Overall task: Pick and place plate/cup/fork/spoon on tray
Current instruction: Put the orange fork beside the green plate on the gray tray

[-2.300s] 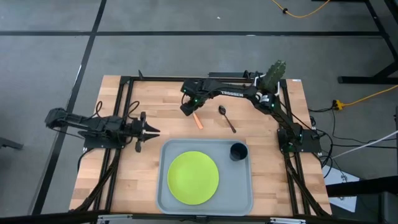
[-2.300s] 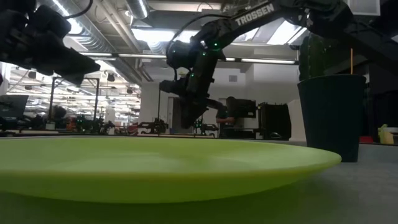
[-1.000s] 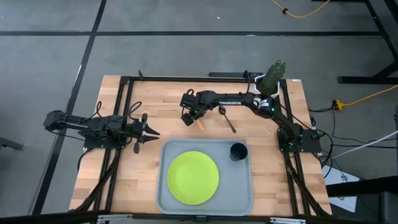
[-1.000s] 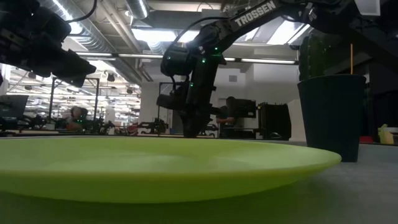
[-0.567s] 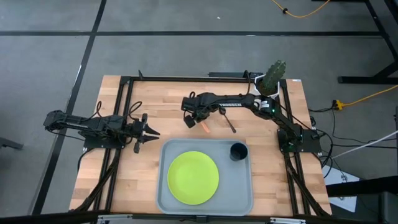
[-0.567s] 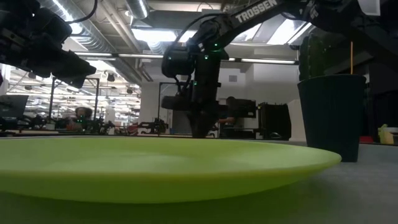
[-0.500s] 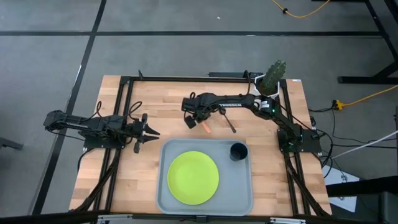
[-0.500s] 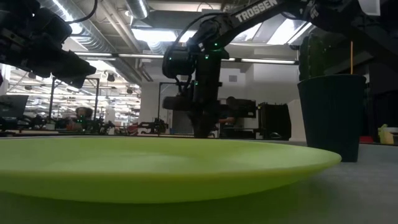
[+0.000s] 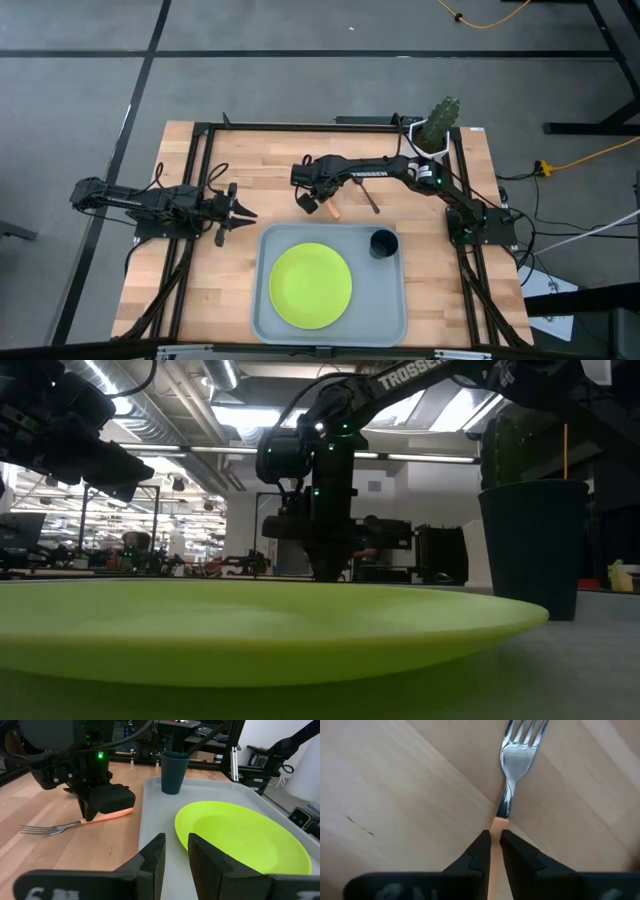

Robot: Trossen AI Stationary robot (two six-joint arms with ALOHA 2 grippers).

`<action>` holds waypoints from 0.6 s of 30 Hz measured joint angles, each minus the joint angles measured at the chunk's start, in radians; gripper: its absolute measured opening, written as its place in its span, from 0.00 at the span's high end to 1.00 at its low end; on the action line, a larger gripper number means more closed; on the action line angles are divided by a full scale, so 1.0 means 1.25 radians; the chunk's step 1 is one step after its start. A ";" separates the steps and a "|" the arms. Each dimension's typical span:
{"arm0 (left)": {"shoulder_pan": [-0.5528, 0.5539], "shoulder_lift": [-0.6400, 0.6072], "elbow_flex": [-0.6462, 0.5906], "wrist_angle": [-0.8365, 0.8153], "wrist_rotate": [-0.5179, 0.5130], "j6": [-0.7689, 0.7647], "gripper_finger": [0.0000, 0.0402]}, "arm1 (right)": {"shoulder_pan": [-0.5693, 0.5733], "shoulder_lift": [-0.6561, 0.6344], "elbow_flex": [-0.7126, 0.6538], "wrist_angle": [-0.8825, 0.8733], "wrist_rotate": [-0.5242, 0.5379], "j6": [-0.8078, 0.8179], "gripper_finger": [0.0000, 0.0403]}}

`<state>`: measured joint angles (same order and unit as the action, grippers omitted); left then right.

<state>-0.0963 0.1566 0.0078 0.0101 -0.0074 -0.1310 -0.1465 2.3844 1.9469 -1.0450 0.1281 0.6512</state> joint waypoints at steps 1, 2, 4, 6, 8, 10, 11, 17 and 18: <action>0.000 0.000 0.000 0.000 0.000 0.000 0.81 | 0.001 0.000 0.007 0.000 0.001 -0.002 0.87; 0.000 0.000 0.000 0.000 0.000 0.000 0.81 | 0.002 0.001 0.012 0.001 0.001 -0.002 0.87; 0.000 0.000 0.000 0.000 0.000 0.000 0.81 | 0.005 0.002 0.018 0.003 0.012 -0.003 0.87; 0.000 0.000 0.000 0.000 0.000 0.001 0.81 | 0.011 0.003 0.019 0.007 0.033 0.003 0.87; 0.000 0.000 0.000 0.000 -0.001 0.002 0.81 | 0.014 0.003 0.019 0.008 0.046 0.019 0.87; 0.000 0.000 0.000 0.000 -0.001 0.001 0.81 | 0.017 0.003 0.020 0.008 0.049 0.038 0.87; 0.000 0.000 0.000 0.000 -0.001 -0.004 0.81 | 0.017 0.003 0.020 0.008 0.048 0.049 0.87; 0.000 0.000 0.000 0.000 -0.004 -0.057 0.81 | 0.016 0.004 0.021 0.004 0.043 0.101 0.87; 0.000 0.000 0.000 0.000 -0.004 -0.057 0.81 | 0.016 0.004 0.021 0.004 0.043 0.101 0.87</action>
<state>-0.0963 0.1568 0.0078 0.0097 -0.0129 -0.2024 -0.1261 2.3890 1.9736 -1.0401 0.1820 0.7769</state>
